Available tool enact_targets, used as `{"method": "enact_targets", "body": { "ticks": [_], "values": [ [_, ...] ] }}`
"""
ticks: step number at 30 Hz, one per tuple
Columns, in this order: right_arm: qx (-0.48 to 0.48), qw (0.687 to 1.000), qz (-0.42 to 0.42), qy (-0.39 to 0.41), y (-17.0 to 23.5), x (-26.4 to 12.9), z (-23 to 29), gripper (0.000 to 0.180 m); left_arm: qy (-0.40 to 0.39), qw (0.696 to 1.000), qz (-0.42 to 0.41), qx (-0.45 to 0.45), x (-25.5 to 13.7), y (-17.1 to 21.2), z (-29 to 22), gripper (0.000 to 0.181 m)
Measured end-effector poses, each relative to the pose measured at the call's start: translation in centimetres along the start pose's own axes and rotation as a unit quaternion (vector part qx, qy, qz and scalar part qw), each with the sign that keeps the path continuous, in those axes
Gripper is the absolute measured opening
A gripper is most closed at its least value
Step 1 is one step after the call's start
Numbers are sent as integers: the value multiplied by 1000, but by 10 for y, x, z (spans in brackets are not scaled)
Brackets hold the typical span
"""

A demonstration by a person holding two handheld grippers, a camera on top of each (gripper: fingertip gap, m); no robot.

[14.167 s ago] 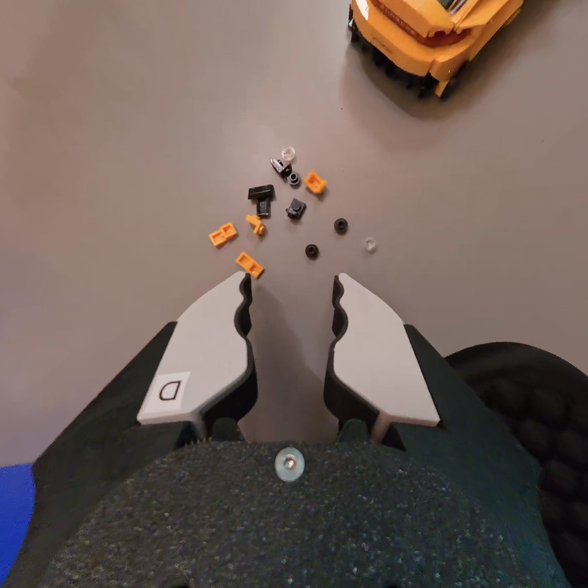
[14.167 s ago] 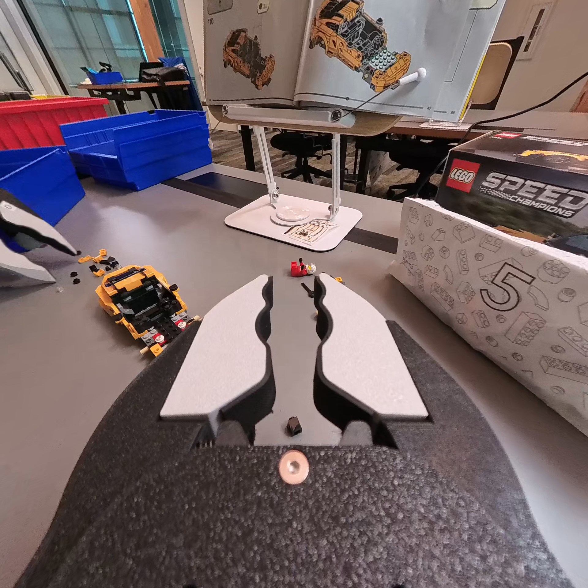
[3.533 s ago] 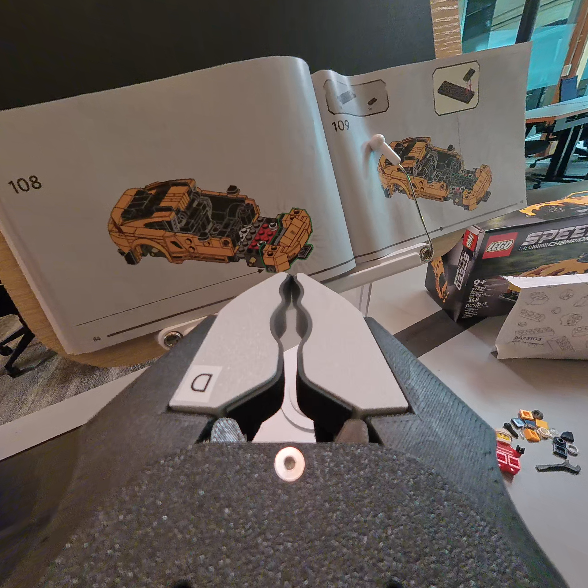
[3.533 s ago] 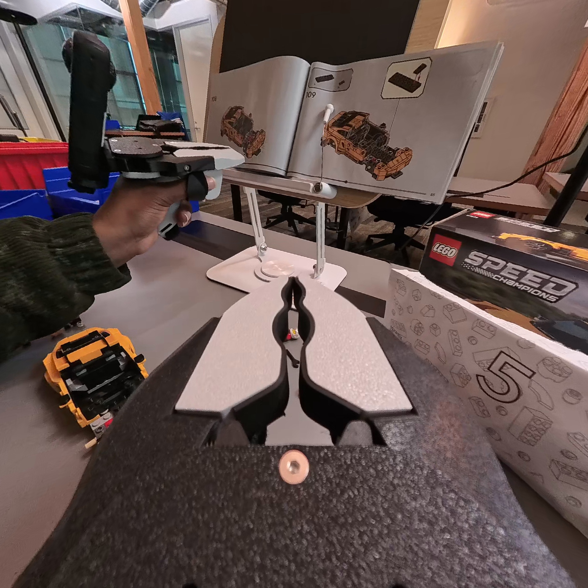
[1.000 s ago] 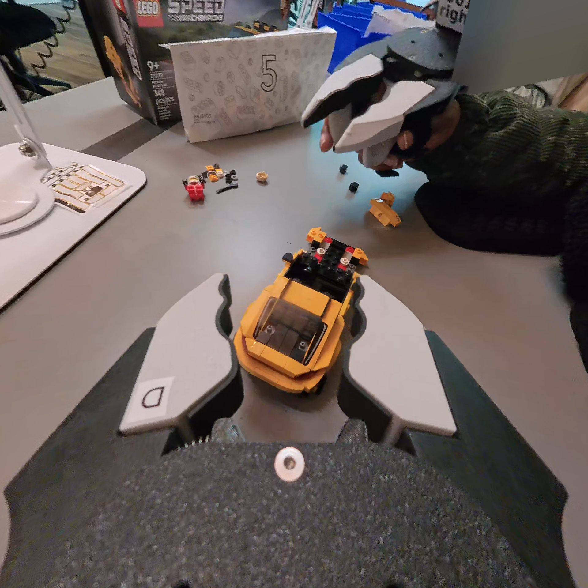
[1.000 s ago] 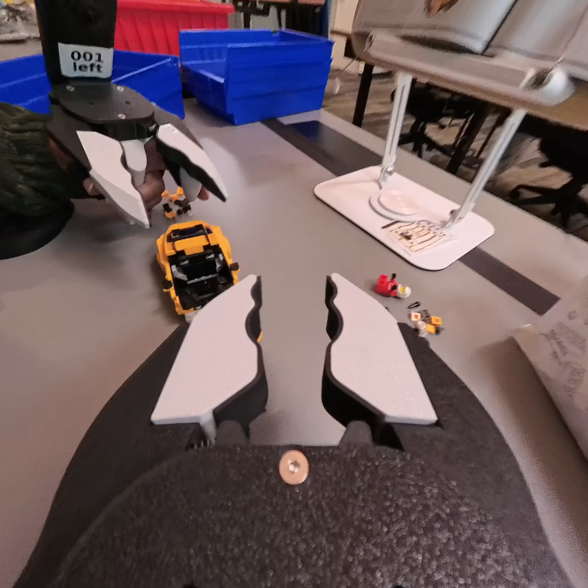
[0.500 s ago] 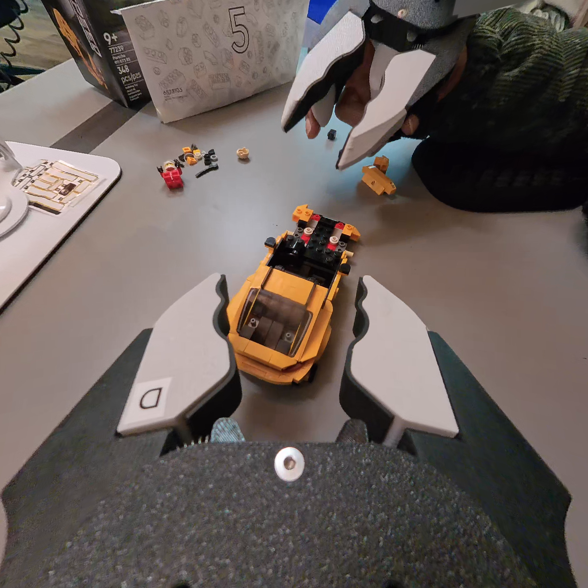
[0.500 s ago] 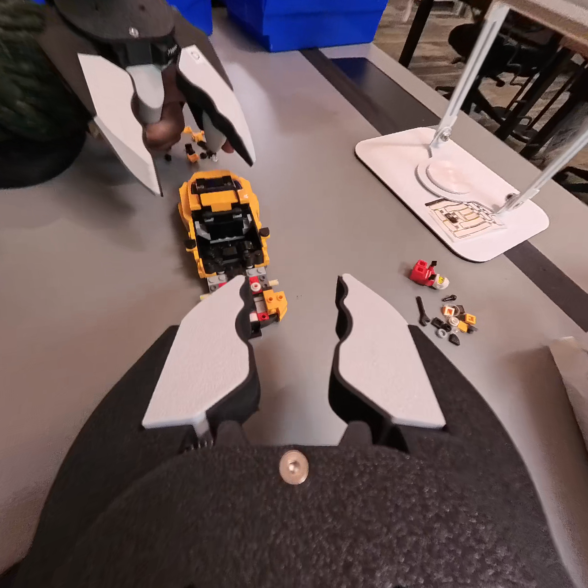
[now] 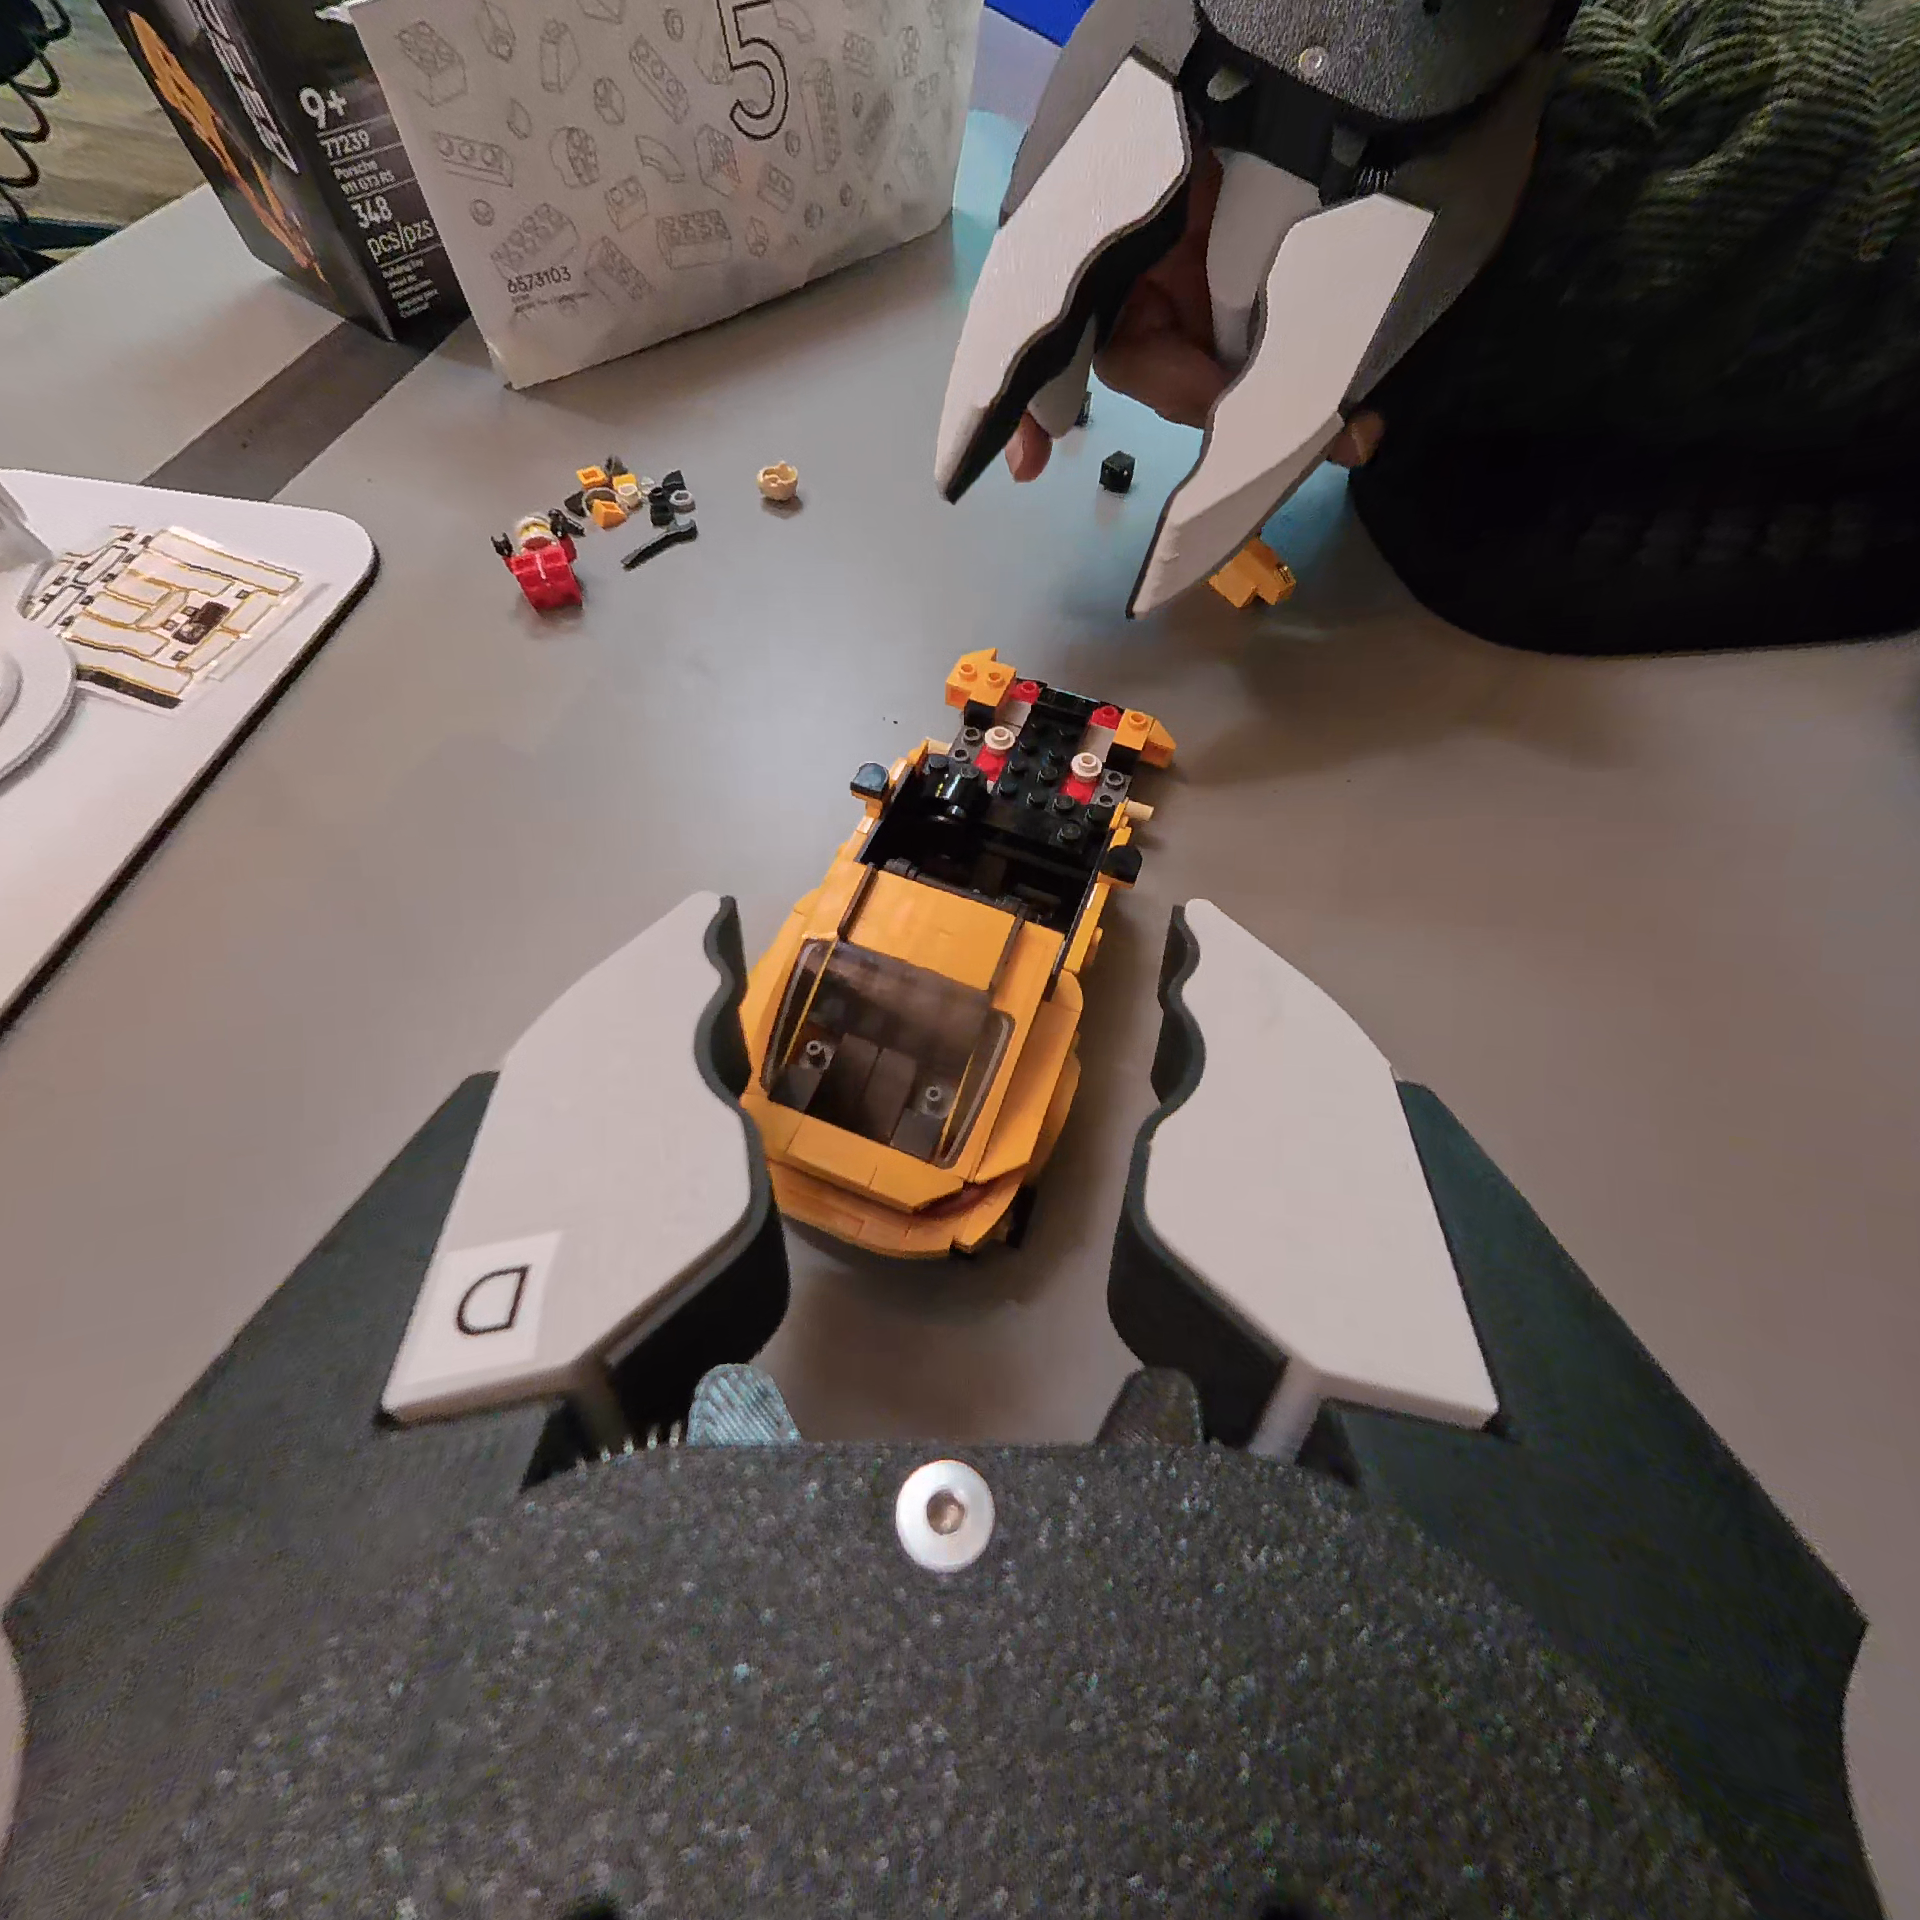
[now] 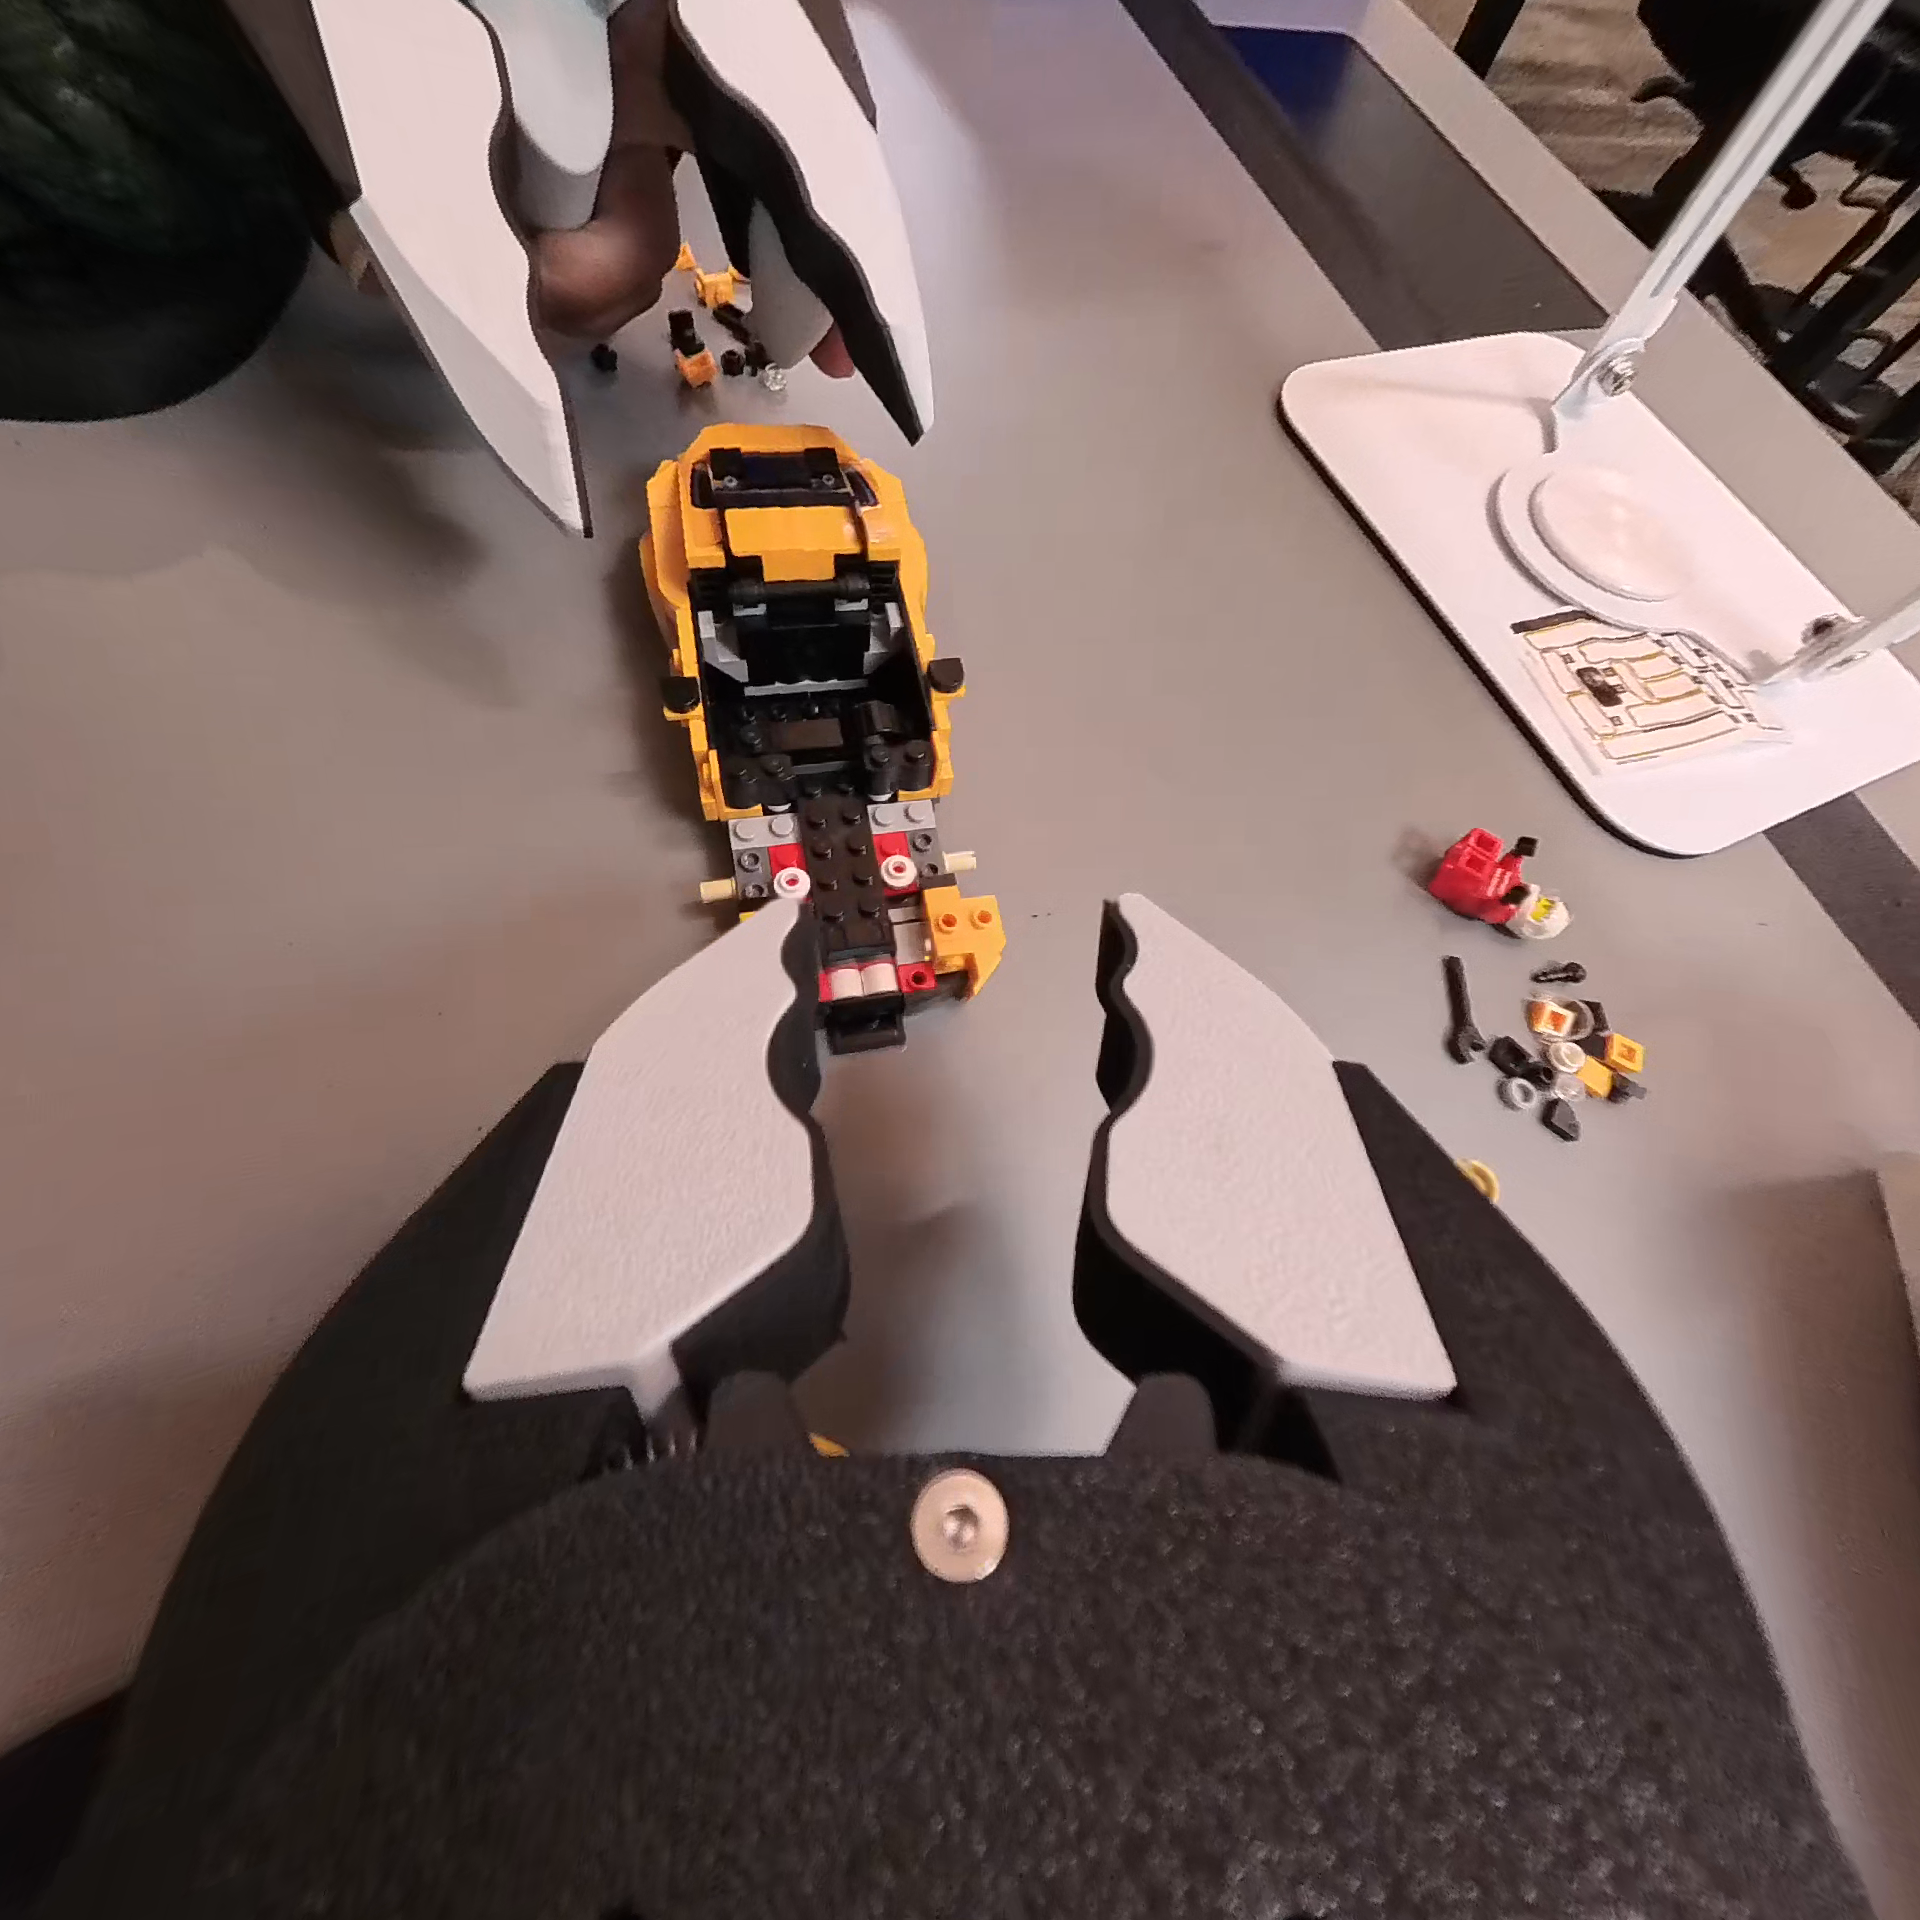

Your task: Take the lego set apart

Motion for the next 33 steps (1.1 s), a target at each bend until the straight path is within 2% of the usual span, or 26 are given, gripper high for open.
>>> {"method": "enact_targets", "body": {
  "ticks": [5,8,15,20,24,27,30,33],
  "values": [
    [-7,1000,25,-13,3,3,4,54,-3,998,51,29,-2,1,-4,76],
    [-10,998,52,-24,4,7,10,63,-6,994,99,52,-8,4,-7,78],
    [-12,997,72,-13,5,16,14,69,-26,987,139,82,-5,10,-7,77],
    [-8,994,112,-14,9,30,10,72,-37,986,146,76,-1,16,-3,70],
    [-4,991,130,-31,9,32,13,60,-32,987,139,68,-1,17,-2,68],
    [-4,990,134,-37,7,24,16,59,-16,989,130,63,-1,17,-4,67],
    [-8,994,98,-37,-5,13,14,56,-13,990,125,66,-2,15,-5,67],
    [-9,994,86,-69,-21,9,16,40,-10,992,109,61,-2,13,-4,70]
  ]
}}
Point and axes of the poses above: each gripper's, where its closed fingertips meet, x out along the fingers, y out of its underside, z = x × y across the jaws, the point moved 9 cm from there along -x, back along the fingers, and after that the axes turned 8 degrees about x, right-handed, at the moved point
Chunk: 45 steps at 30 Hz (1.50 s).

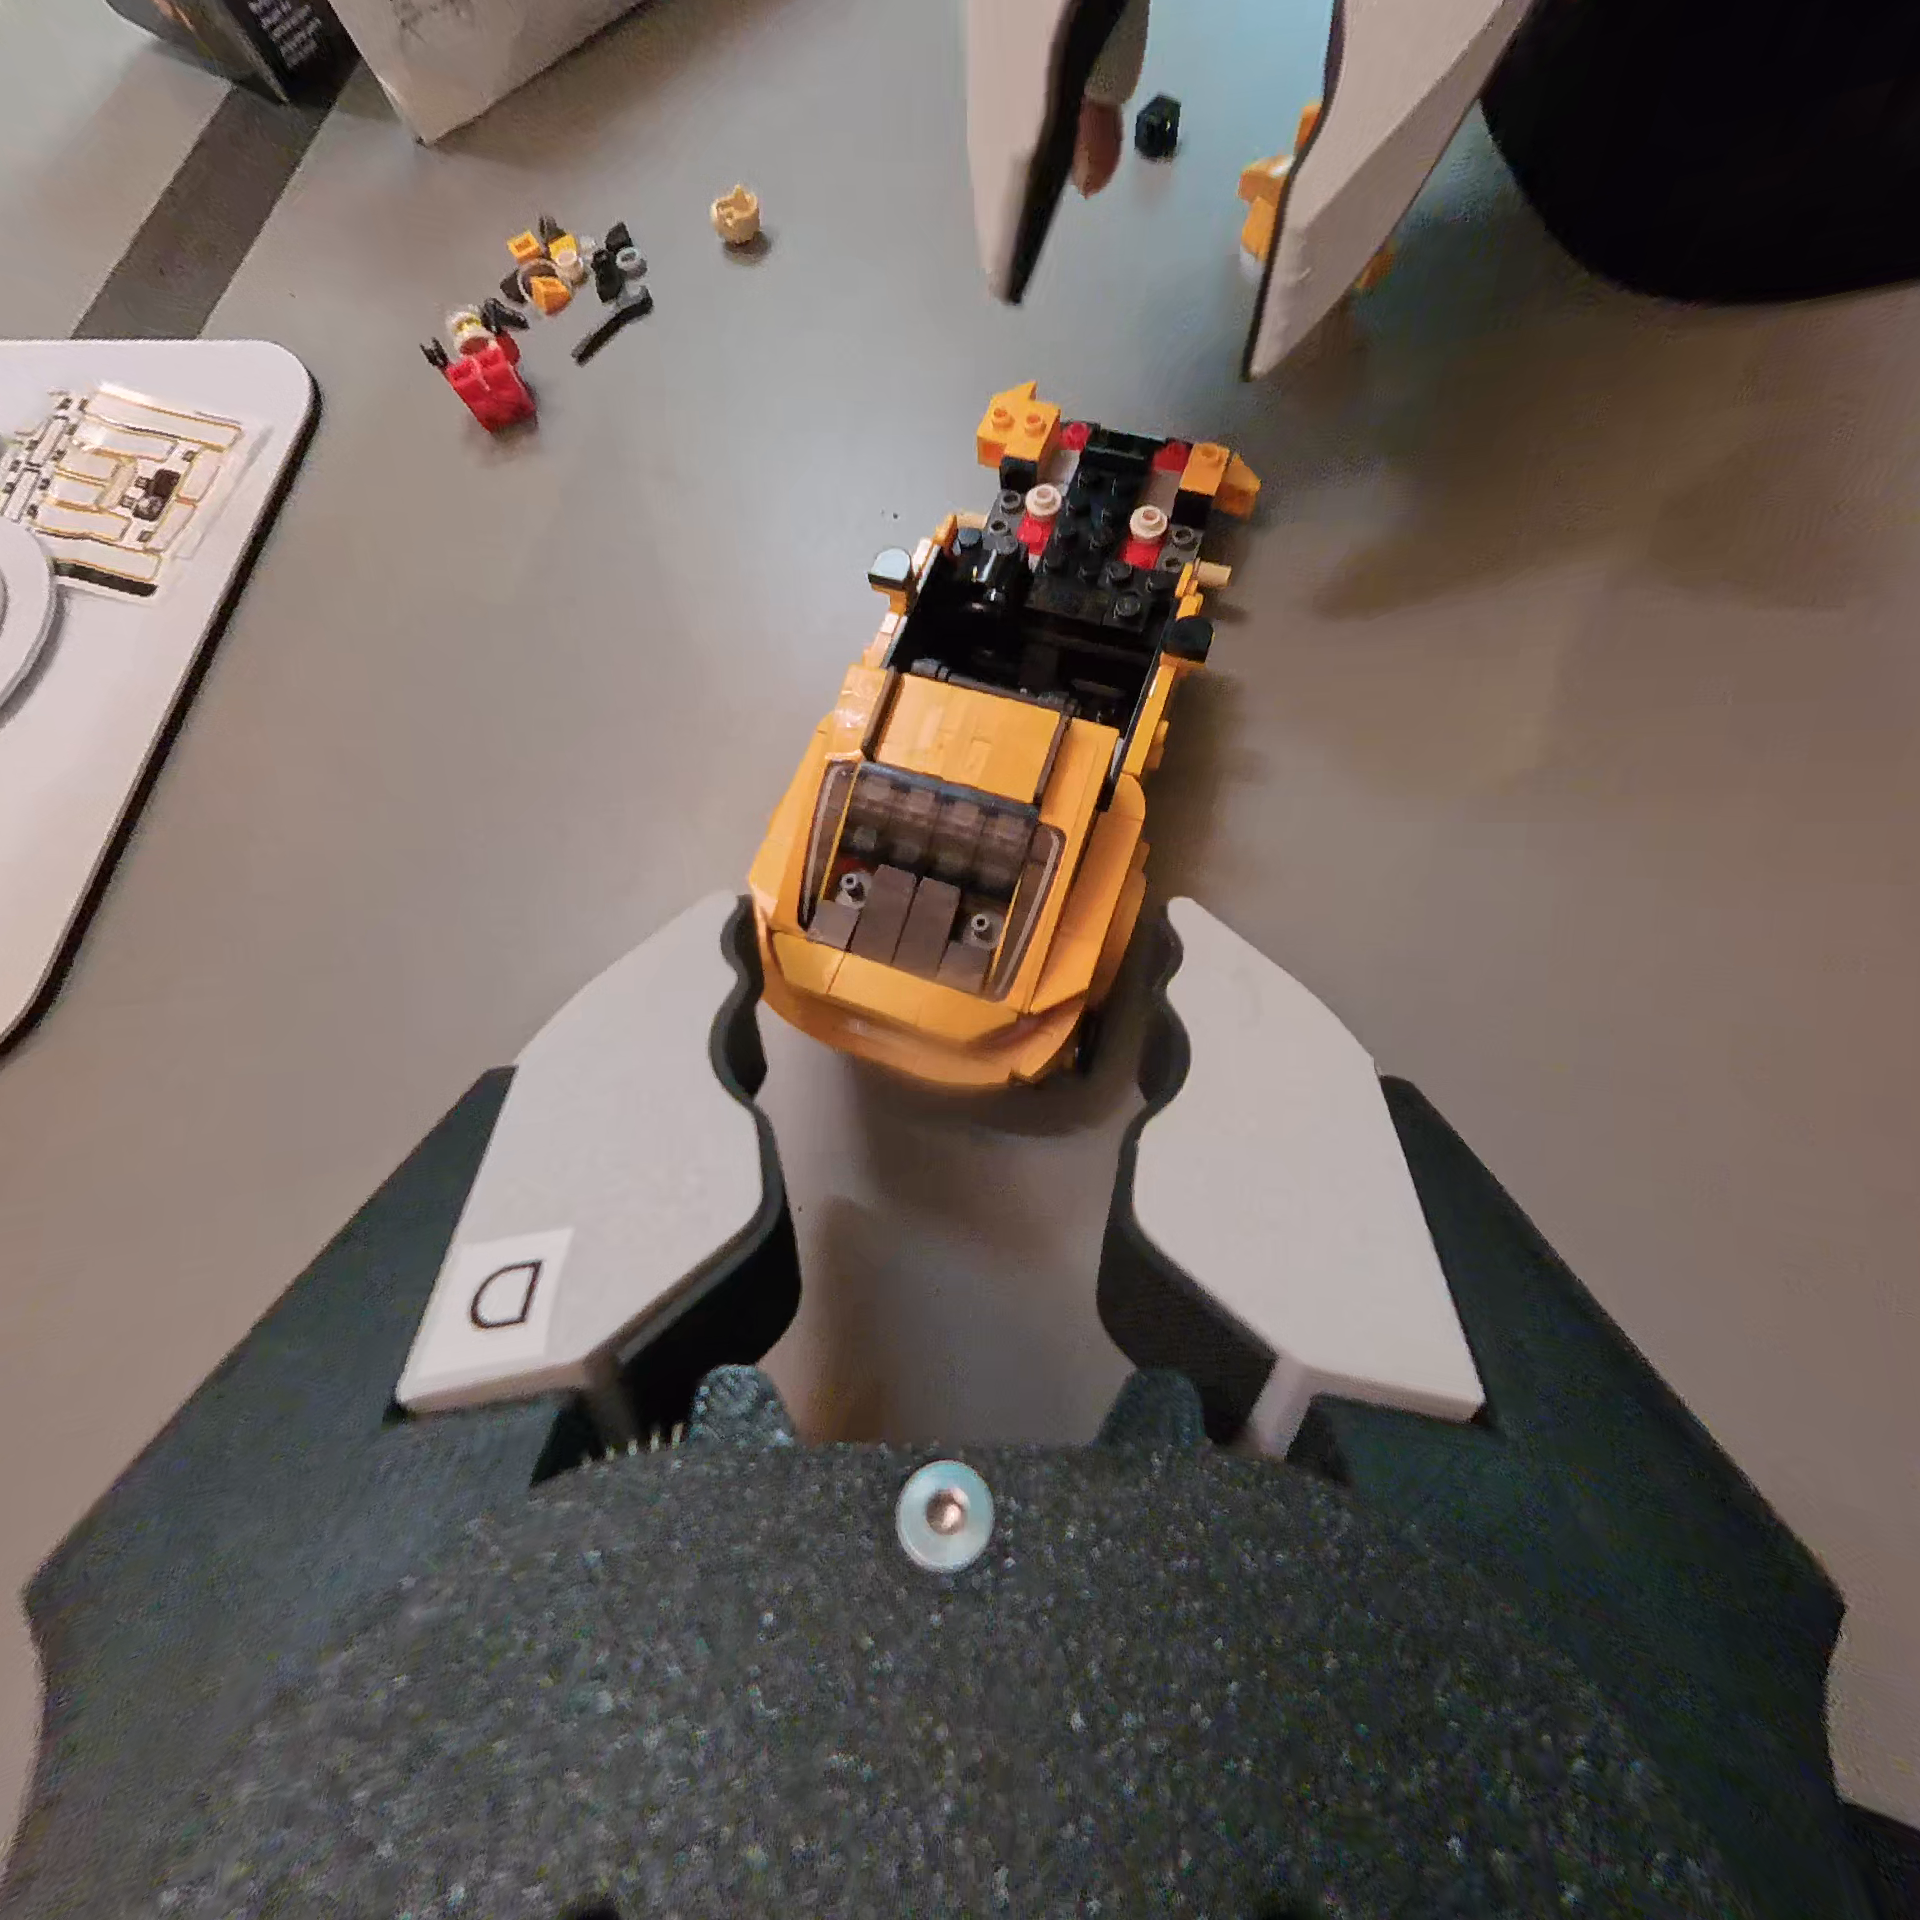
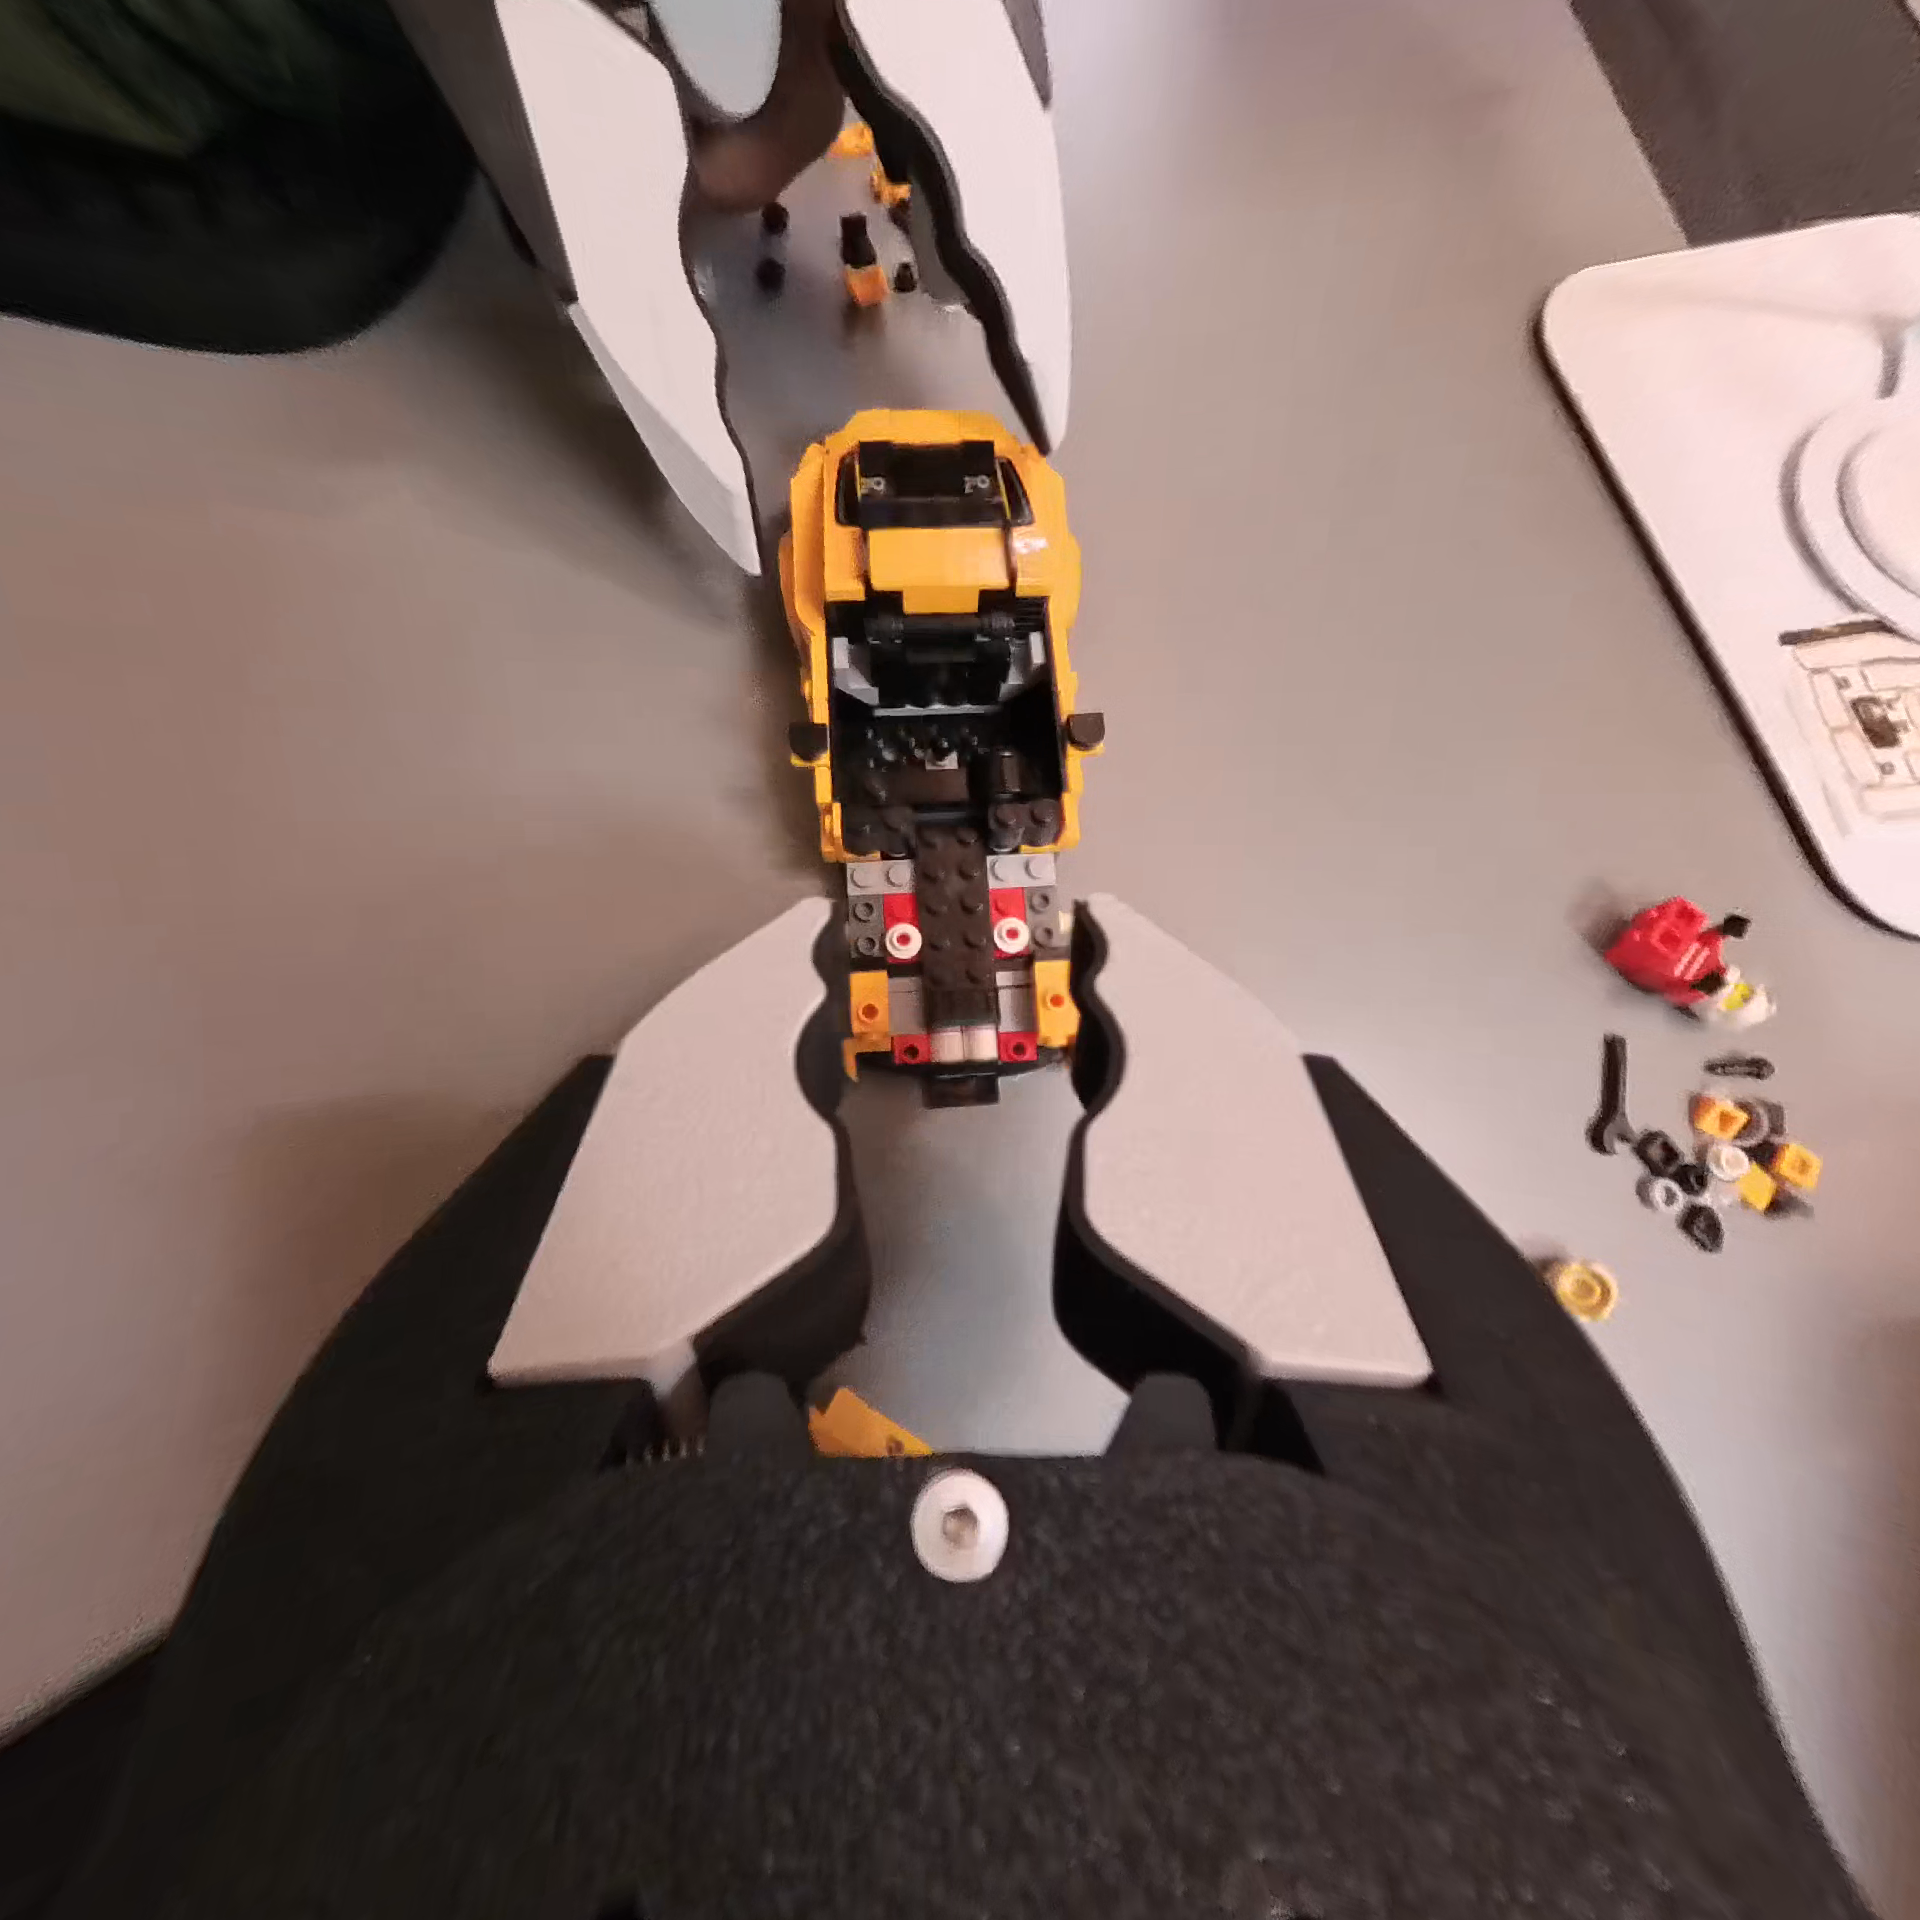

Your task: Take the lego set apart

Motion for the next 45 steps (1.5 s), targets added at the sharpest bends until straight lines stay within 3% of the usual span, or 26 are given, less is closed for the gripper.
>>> {"method": "enact_targets", "body": {
  "ticks": [6,23,33,34,36,38,41,45],
  "values": [
    [-19,997,77,-11,-8,28,-3,28,-8,998,-57,-13,6,-9,2,77],
    [-60,973,216,-63,-24,48,-8,14,-4,1000,-3,14,20,-11,-2,69],
    [-88,986,135,-32,-12,41,2,13,-5,999,41,21,19,-15,-5,71],
    [-94,986,122,-56,-13,39,6,0,-8,999,46,20,19,-16,-5,71],
    [-88,990,91,-67,-18,36,14,0,-29,998,58,11,20,-15,0,70],
    [-109,990,80,-41,-17,34,15,3,-13,998,59,31,18,-16,-3,70],
    [-57,996,59,-39,-17,24,2,9,-13,998,56,26,18,-16,-5,70],
    [-45,992,106,-47,-12,34,-3,17,-13,998,55,27,18,-16,-4,70]
  ]
}}
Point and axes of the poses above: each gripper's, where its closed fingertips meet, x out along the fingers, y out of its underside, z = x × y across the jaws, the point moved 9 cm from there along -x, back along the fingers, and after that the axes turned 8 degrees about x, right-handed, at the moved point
